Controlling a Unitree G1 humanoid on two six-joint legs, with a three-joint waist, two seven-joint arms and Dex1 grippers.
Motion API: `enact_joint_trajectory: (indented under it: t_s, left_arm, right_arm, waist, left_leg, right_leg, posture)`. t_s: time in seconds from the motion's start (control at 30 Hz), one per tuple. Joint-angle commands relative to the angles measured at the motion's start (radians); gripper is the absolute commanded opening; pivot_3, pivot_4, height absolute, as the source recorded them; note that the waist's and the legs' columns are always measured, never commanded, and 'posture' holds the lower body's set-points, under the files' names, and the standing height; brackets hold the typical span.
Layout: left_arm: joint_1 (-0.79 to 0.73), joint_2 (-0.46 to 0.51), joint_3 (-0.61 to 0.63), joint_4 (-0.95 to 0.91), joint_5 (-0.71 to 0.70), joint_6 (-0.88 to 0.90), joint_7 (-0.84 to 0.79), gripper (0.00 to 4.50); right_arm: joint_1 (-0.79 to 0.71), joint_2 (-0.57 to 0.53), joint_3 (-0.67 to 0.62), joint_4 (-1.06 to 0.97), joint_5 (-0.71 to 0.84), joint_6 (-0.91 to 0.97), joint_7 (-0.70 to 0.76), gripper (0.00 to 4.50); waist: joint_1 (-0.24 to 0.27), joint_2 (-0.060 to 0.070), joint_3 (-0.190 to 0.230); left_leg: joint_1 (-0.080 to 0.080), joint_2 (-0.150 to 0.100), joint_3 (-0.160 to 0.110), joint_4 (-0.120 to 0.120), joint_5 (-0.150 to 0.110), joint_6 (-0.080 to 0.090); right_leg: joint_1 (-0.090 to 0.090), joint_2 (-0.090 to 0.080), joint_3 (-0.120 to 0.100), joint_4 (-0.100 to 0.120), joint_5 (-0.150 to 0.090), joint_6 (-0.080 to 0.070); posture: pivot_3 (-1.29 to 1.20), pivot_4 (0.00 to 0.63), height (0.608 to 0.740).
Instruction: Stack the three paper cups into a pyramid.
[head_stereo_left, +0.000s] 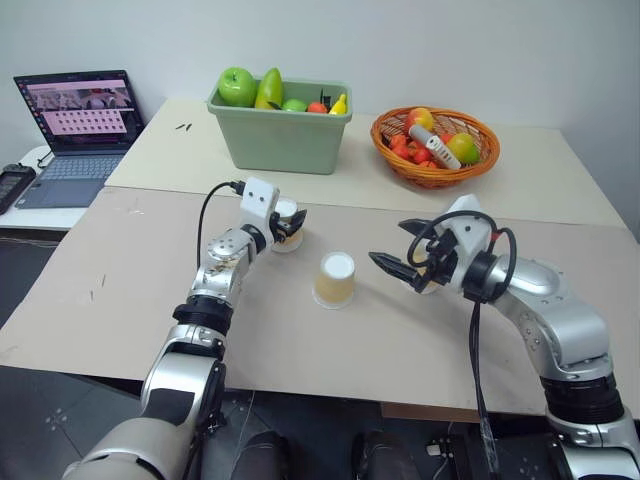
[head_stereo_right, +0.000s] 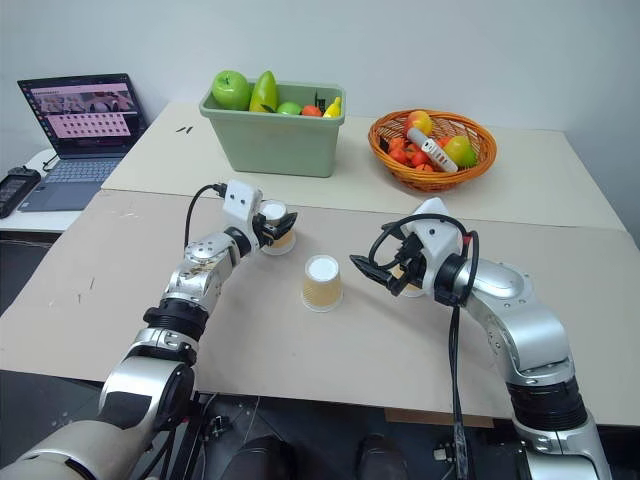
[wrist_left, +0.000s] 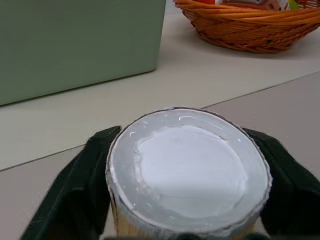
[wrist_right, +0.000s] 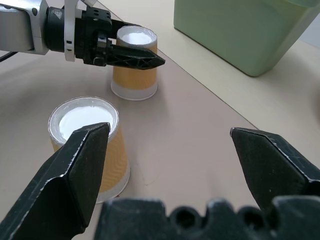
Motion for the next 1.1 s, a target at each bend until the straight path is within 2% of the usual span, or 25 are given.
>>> enact_joint_trajectory:
  t_s: [0.03,0.3,0.67,0.73,0.83,0.93,1.1]
  left_arm:
    - [-0.025,-0.001,0.016,-0.020,-0.008,-0.017,-0.004,2.50]
    - [-0.020,-0.002,0.041,-0.082,-0.046,0.009,-0.023,2.44]
    - [0.098,0.050,0.077,-0.341,-0.115,0.138,-0.061,2.44]
    - [0.130,0.064,0.082,-0.441,-0.159,0.178,-0.106,2.44]
    - [0.209,0.129,0.065,-0.622,-0.232,0.267,-0.219,2.44]
    - [0.310,0.245,0.035,-0.767,-0.278,0.320,-0.362,2.44]
    - [0.409,0.377,-0.030,-0.880,-0.306,0.372,-0.517,2.44]
  right_arm:
    - [-0.008,-0.002,-0.024,-0.033,-0.003,-0.029,-0.004,4.50]
    - [-0.007,-0.001,-0.021,-0.033,-0.005,-0.025,-0.008,4.50]
    - [0.003,-0.002,-0.027,-0.034,0.000,-0.021,-0.015,4.50]
    - [0.001,-0.002,-0.025,-0.034,0.000,-0.019,-0.016,4.50]
    - [-0.004,-0.003,-0.024,-0.032,-0.001,-0.015,-0.017,4.50]
    - [-0.004,-0.002,-0.017,-0.026,-0.005,-0.017,-0.016,4.50]
    - [-0.006,0.001,-0.011,-0.023,-0.009,-0.017,-0.018,4.50]
  waist:
    - [0.000,0.000,0.000]
    - [0.000,0.000,0.000]
    - [-0.002,0.000,0.000]
    - [-0.002,0.000,0.000]
    - [-0.003,0.000,0.000]
    - [-0.007,0.001,0.000]
    - [-0.007,0.001,0.000]
  left_leg:
    - [0.000,0.000,0.000,0.000,0.000,0.000]
    - [0.000,0.000,0.000,0.000,0.000,0.000]
    - [0.000,0.000,-0.001,0.001,0.000,-0.001]
    - [0.000,0.000,-0.001,0.002,0.000,-0.001]
    - [0.000,0.001,-0.001,0.002,0.000,-0.001]
    - [0.000,0.001,-0.001,0.001,0.000,-0.001]
    - [0.001,0.001,-0.002,0.003,0.001,-0.001]
  right_leg:
    - [0.000,0.000,0.000,0.000,0.000,0.000]
    - [0.000,0.000,0.000,0.000,0.000,0.000]
    - [0.000,0.000,0.000,0.000,0.000,0.000]
    - [0.000,0.000,0.000,0.000,0.000,0.000]
    - [0.000,0.000,0.000,0.001,0.000,0.000]
    - [0.000,0.000,0.000,0.001,0.000,0.000]
    - [0.000,0.000,0.000,0.000,0.000,0.000]
  posture:
    - [0.00,0.150,0.708]
    - [0.00,0.150,0.708]
    - [0.00,0.150,0.708]
    - [0.00,0.150,0.708]
    - [0.00,0.150,0.708]
    - [0.00,0.150,0.708]
    - [0.00,0.150,0.708]
